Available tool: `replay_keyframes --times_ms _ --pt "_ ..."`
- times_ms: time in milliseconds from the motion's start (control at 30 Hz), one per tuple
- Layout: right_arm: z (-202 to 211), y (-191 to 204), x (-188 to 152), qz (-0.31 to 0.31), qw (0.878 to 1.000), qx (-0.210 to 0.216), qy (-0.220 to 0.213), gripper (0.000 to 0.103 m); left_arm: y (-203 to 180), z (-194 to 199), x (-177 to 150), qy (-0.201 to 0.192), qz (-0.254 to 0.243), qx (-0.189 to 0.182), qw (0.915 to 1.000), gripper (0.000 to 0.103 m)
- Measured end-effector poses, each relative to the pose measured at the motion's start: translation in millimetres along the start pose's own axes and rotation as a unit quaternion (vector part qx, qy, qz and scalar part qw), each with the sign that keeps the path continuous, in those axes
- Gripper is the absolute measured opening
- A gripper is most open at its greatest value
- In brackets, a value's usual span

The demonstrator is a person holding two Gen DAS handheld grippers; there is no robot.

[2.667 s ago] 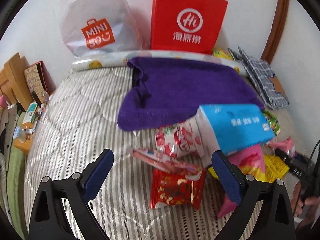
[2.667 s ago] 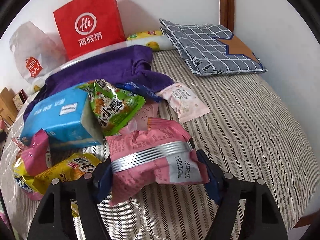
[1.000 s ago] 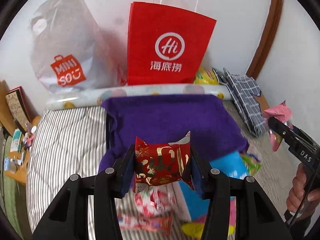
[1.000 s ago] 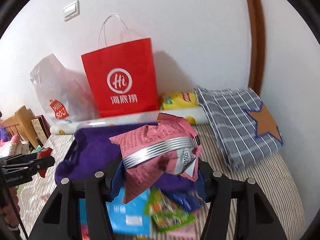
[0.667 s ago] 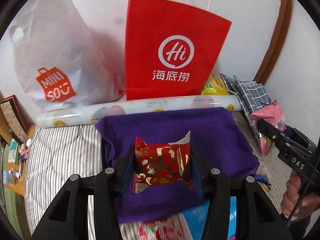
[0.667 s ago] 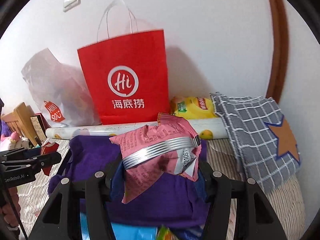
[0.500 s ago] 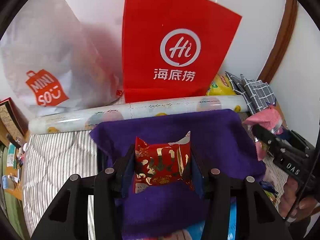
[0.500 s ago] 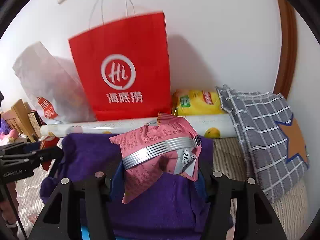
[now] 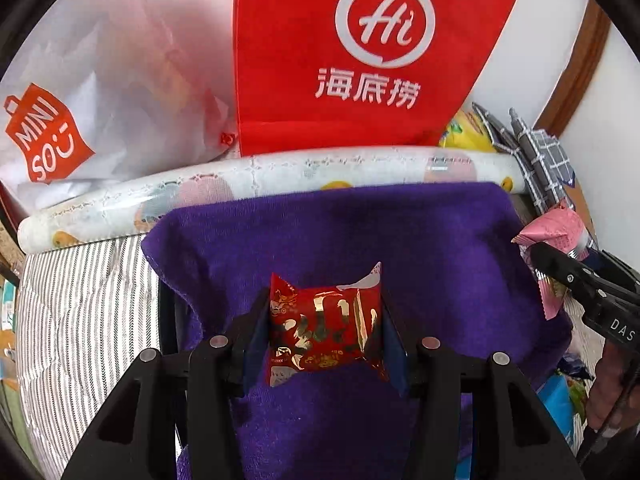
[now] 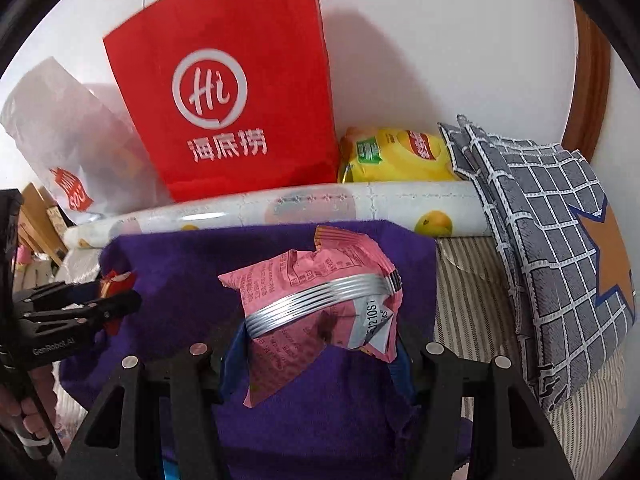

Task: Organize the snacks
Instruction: 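Carry the red candy with the left tool while the right tool carries the pink pack, then open the left tool to drop the red candy while the right tool drops the pink pack onto the towel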

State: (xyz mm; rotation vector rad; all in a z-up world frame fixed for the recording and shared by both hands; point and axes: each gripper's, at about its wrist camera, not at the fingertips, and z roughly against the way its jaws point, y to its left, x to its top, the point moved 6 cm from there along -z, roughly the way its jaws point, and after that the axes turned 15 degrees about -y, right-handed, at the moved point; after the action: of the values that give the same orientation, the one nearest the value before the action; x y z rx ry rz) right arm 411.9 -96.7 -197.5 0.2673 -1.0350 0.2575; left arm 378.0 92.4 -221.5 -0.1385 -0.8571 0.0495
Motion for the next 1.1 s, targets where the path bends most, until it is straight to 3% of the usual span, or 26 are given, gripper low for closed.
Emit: replay_keyframes --times_ms 100,533,933,1100 --pt "-4 -1 -3 -0.004 1.0 -0.001 0.009 0.057 4 -5 -3 0.008 0.0 0.015 0.9999 0.05" --pt "-14 3 -14 0.014 0.999 -0.008 0.05 0.059 6 -18 -15 0.046 0.013 0.017 0.9987 0.051" --pt "-16 0 -15 0.004 0.998 -0.02 0.056 0.063 5 -16 -17 0.056 0.011 0.012 0.9983 0.052" --pt "-12 3 -13 0.017 0.998 -0.026 0.049 0.071 1 -13 -13 0.055 0.014 -0.002 0.9984 0.061"
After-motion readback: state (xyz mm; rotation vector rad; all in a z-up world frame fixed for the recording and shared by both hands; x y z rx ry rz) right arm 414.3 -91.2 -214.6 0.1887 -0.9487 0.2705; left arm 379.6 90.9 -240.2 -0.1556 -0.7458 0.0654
